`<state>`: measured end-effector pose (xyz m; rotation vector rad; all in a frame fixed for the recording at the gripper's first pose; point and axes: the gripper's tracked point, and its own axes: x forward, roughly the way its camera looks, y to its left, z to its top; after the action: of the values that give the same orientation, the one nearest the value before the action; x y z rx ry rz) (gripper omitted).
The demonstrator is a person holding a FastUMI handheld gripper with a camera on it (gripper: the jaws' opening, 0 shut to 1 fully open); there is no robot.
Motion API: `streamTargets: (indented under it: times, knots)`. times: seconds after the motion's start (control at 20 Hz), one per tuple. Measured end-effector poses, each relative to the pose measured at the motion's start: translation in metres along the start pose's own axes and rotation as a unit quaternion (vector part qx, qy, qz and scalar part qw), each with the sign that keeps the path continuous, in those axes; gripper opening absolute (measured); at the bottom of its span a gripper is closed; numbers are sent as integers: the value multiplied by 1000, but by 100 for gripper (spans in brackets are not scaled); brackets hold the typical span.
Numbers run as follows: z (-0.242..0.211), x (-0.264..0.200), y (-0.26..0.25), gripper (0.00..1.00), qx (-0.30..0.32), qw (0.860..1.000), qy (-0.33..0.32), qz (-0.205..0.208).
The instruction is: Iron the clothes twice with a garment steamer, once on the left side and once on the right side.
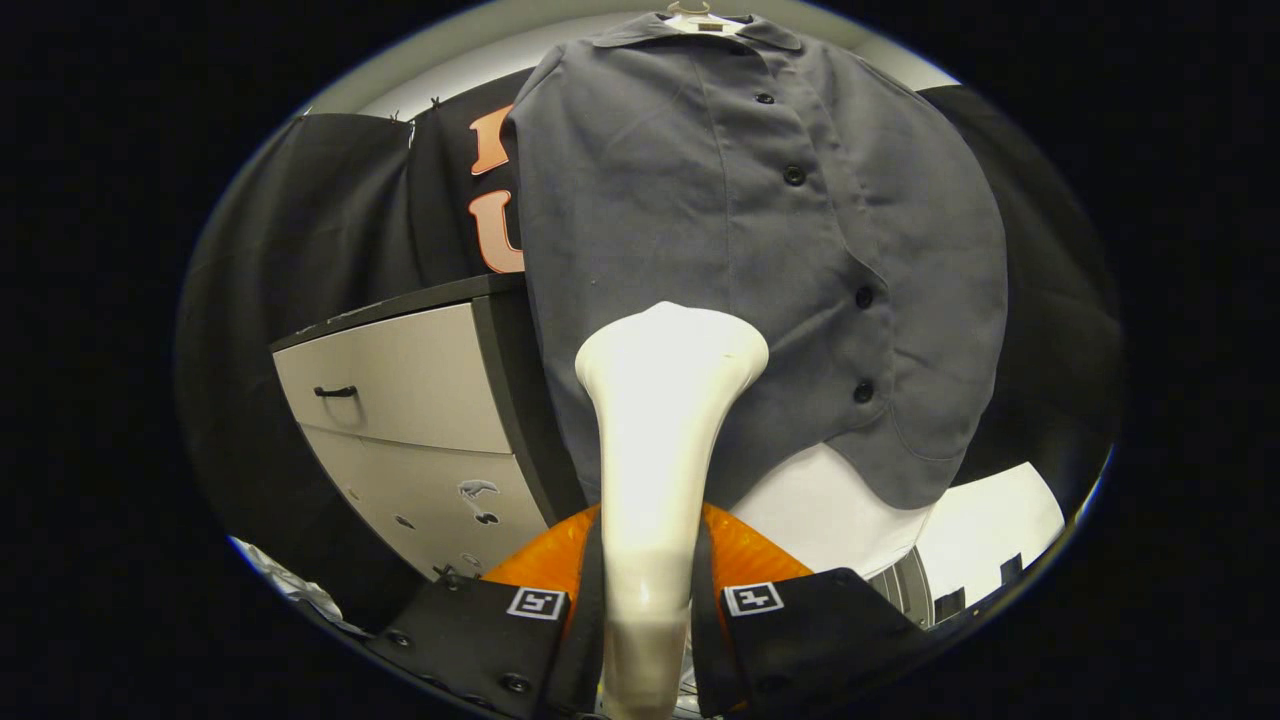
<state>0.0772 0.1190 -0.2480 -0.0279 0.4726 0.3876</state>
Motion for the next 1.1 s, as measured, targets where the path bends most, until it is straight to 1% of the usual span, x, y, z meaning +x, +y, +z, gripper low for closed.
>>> streamTargets:
  times: [0.1, 0.25, 0.4, 0.6, 0.7, 0.9, 1.0, 1.1]
  knots:
    - [8, -7, 3, 44, -2, 1000, -7, 5]
    - [40, -23, 8, 44, -4, 999, -38, 18]
    - [92, -49, 8, 44, -1, 996, -86, 29]
    - [168, -86, -3, 44, -7, 987, -155, 34]
    - [204, -104, -12, 43, -17, 981, -194, 24]
    - [256, -130, -38, 43, -36, 970, -242, 2]
    - [279, -137, -57, 43, -28, 965, -259, -7]
    - [295, -133, -81, 43, -23, 963, -266, -27]
